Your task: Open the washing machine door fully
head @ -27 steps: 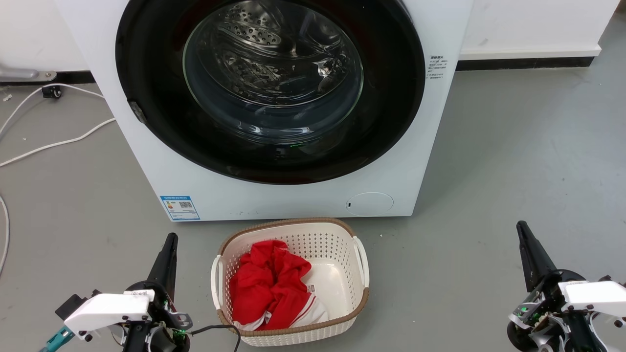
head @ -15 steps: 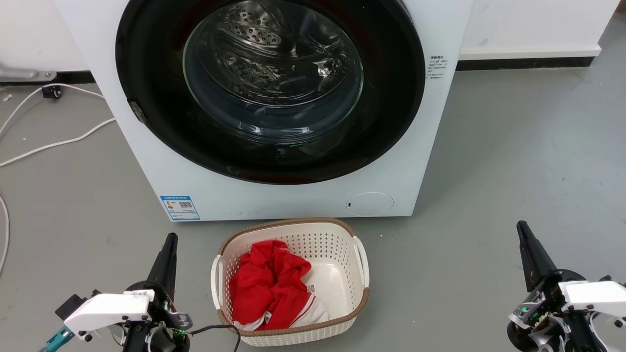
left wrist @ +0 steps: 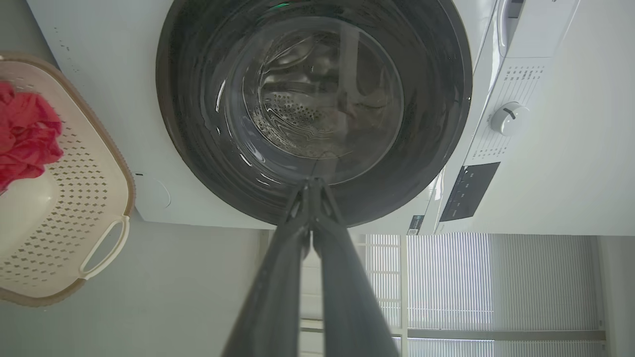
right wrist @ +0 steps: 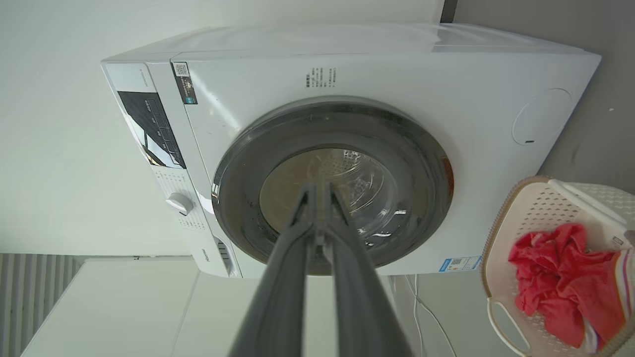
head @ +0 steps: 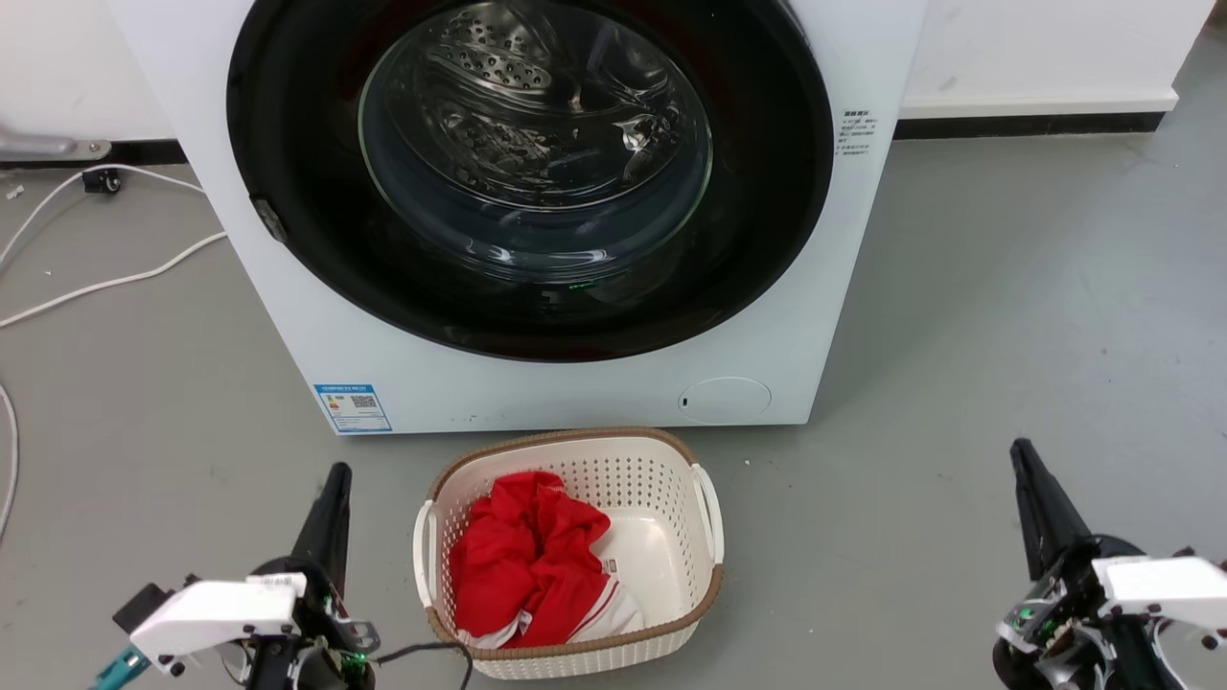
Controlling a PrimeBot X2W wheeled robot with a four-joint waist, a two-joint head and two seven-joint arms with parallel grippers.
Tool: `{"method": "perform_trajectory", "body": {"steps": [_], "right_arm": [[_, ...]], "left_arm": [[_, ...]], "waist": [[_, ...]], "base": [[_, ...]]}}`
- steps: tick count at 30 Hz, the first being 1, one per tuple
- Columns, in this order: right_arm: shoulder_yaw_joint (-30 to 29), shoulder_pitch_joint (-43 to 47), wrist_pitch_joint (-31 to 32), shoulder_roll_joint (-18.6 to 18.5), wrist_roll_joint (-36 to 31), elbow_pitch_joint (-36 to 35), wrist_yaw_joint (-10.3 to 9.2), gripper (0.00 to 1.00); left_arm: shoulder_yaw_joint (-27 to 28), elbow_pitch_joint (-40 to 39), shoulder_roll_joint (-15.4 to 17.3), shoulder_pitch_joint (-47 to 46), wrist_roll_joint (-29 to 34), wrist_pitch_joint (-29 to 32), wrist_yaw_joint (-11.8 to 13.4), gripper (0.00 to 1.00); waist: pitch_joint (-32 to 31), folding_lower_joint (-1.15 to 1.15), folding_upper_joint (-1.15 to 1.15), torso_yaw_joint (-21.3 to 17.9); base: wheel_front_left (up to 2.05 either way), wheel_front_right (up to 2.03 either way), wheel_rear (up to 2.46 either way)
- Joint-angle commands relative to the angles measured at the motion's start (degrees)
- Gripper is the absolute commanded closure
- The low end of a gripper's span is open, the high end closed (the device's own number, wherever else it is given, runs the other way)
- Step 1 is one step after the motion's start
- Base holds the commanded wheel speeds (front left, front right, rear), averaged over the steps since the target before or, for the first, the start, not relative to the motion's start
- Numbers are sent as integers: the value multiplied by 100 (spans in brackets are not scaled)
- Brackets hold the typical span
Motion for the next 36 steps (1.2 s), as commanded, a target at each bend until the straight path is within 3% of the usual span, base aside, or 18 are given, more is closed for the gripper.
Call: {"method": "perform_trajectory", "body": {"steps": [1, 11, 17, 36], "right_arm": [[5, 26, -3, 1, 2, 35, 0, 0], [164, 136, -271, 8, -122, -154, 0, 0], [205, 158, -432, 11, -496, -279, 0, 0], [366, 267, -871, 17, -3371, -677, 0, 0]], "left_arm": [[-5, 41, -7, 19, -1, 0, 1, 0], [-323, -51, -12, -38, 111, -265, -1, 0], [-437, -166, 4, -79, 518, -432, -2, 0], [-611, -546, -15, -92, 2764, -875, -5, 0]], "waist": [[0, 0, 0, 0], [3, 0, 0, -10], [4, 0, 0, -14], [15, 0, 0, 25]], "base": [[0, 0, 0], [0, 0, 0], [0, 0, 0], [0, 0, 0]]}}
